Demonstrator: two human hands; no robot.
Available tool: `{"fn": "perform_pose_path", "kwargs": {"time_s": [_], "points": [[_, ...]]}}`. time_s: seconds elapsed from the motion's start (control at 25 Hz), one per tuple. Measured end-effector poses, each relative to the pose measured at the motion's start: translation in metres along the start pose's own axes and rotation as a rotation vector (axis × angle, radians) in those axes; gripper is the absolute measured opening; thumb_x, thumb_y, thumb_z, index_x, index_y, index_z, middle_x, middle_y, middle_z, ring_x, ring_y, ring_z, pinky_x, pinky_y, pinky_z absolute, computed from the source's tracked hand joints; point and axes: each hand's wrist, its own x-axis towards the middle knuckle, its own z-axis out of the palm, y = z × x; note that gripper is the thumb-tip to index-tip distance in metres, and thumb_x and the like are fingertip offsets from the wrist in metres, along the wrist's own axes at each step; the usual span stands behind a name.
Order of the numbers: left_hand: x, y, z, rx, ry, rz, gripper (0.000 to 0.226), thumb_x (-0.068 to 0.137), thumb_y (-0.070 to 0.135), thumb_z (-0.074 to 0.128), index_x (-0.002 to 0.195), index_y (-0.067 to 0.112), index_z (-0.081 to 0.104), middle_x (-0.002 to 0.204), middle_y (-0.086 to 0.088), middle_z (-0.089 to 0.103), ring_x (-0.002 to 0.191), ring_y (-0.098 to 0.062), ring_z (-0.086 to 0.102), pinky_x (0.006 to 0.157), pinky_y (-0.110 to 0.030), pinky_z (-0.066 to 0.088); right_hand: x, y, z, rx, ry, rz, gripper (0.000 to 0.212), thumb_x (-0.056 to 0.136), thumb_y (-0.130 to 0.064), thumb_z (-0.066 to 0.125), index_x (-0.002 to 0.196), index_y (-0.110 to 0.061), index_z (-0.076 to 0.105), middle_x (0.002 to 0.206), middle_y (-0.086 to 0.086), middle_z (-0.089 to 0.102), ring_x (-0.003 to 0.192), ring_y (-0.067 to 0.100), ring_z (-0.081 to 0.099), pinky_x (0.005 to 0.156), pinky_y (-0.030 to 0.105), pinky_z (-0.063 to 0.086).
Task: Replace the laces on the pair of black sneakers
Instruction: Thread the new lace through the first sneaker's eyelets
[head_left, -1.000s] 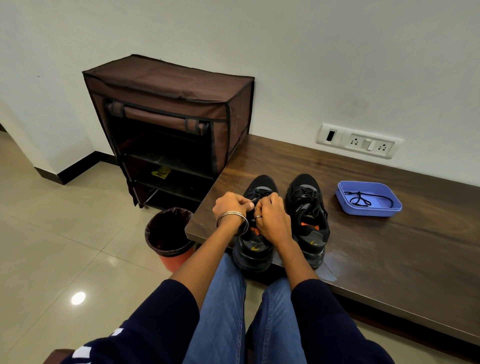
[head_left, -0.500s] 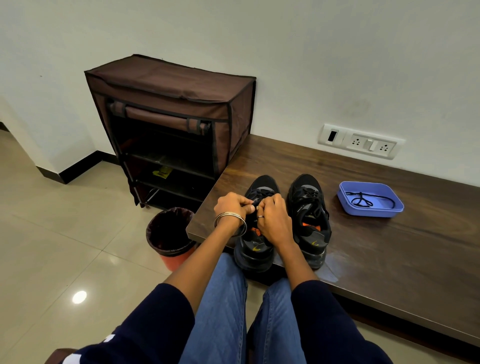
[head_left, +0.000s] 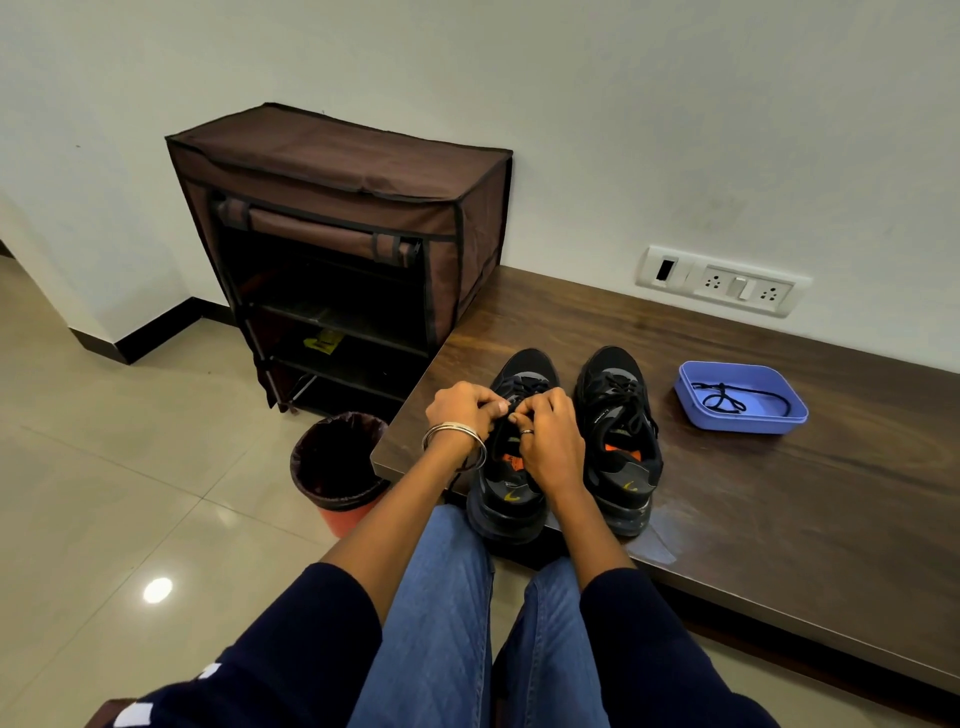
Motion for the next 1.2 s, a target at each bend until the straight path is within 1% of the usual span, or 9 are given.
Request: {"fn": "perform_pose_path", "kwargs": {"time_s": [0.28, 0.52, 0.6, 0.72, 0.84, 0.92, 0.96, 1.12, 1.2], "points": [[0.008, 0.004, -0.007, -0.093, -0.12, -0.011, 0.003, 0.081, 0.019, 0.076, 0.08, 0.02, 0.074, 0.072, 0.002, 0.071, 0.068, -0.012, 0.07, 0.068, -0.03, 0.061, 0.001, 0.003, 0.005, 0.161, 0.144, 0.008, 0.007, 0.086, -0.017, 0.069, 0.088, -0.013, 0.064, 0.096, -0.001, 0.055, 0.099, 0.016, 0.052, 0.068, 0.026, 0.04], [0.014, 0.005, -0.006, -0.174, -0.069, -0.079, 0.022, 0.087, 0.011, 0.062, 0.066, 0.02, 0.065, 0.075, -0.004, 0.07, 0.058, -0.016, 0.065, 0.059, -0.034, 0.059, -0.004, -0.006, 0.002, -0.135, 0.203, 0.183, 0.084, 0.069, -0.028, 0.085, 0.139, -0.021, 0.039, 0.126, 0.006, 0.046, 0.117, 0.025, 0.042, 0.096, 0.045, 0.036], [0.012, 0.01, -0.009, -0.509, 0.003, -0.164, 0.024, 0.094, 0.007, 0.047, 0.074, 0.015, 0.057, 0.083, -0.009, 0.068, 0.062, -0.019, 0.063, 0.066, -0.043, 0.057, -0.004, -0.006, 0.003, -0.121, 0.253, 0.251, 0.097, 0.064, -0.031, 0.088, 0.142, -0.018, 0.033, 0.13, 0.013, 0.042, 0.118, 0.03, 0.04, 0.097, 0.047, 0.039], [0.013, 0.022, -0.035, -1.487, 0.072, -0.376, 0.027, 0.102, 0.008, 0.03, 0.082, 0.011, 0.048, 0.078, -0.009, 0.063, 0.068, -0.024, 0.062, 0.078, -0.048, 0.052, -0.005, -0.004, 0.002, -0.152, 0.258, 0.287, 0.099, 0.065, -0.032, 0.088, 0.144, -0.012, 0.032, 0.128, 0.015, 0.047, 0.118, 0.031, 0.046, 0.098, 0.044, 0.041], [0.017, 0.023, -0.069, -1.943, 0.101, -0.285, 0.031, 0.103, 0.014, 0.031, 0.075, 0.018, 0.043, 0.055, 0.0, 0.05, 0.04, -0.012, 0.041, 0.046, -0.024, 0.045, -0.007, -0.006, -0.001, -0.131, 0.219, 0.3, 0.095, 0.071, -0.03, 0.084, 0.146, -0.008, 0.029, 0.131, 0.015, 0.05, 0.122, 0.031, 0.05, 0.102, 0.044, 0.041], [0.016, 0.023, -0.076, -1.721, 0.037, -0.162, 0.026, 0.102, 0.017, 0.037, 0.078, 0.02, 0.047, 0.051, 0.003, 0.046, 0.033, -0.007, 0.029, 0.034, -0.017, 0.025, -0.007, -0.005, -0.001, -0.051, 0.188, 0.32, 0.092, 0.075, -0.025, 0.081, 0.147, -0.007, 0.026, 0.13, 0.015, 0.053, 0.121, 0.031, 0.053, 0.098, 0.043, 0.046], [0.014, 0.021, -0.072, -1.413, 0.035, -0.083, 0.021, 0.1, 0.019, 0.043, 0.082, 0.019, 0.053, 0.055, 0.003, 0.048, 0.034, -0.006, 0.032, 0.035, -0.016, 0.024, -0.006, -0.004, -0.001, 0.005, 0.172, 0.334, 0.091, 0.076, -0.023, 0.08, 0.147, -0.008, 0.025, 0.129, 0.014, 0.055, 0.119, 0.03, 0.055, 0.093, 0.043, 0.049], [0.006, 0.001, -0.031, 0.13, -0.127, 0.195, 0.02, 0.083, 0.038, 0.069, 0.103, 0.033, 0.072, 0.094, 0.007, 0.07, 0.085, -0.009, 0.063, 0.078, -0.025, 0.051, -0.005, -0.001, 0.002, 0.129, 0.168, 0.343, 0.089, 0.077, -0.019, 0.079, 0.147, -0.011, 0.025, 0.121, 0.012, 0.061, 0.116, 0.029, 0.057, 0.089, 0.042, 0.05], [0.0, -0.003, -0.017, 0.204, -0.146, 0.159, 0.019, 0.081, 0.036, 0.072, 0.099, 0.034, 0.074, 0.101, 0.007, 0.071, 0.096, -0.014, 0.065, 0.087, -0.032, 0.052, -0.006, 0.0, 0.004, 0.145, 0.197, 0.333, 0.087, 0.077, -0.017, 0.079, 0.146, -0.011, 0.027, 0.12, 0.011, 0.061, 0.114, 0.028, 0.058, 0.089, 0.041, 0.051]]}}
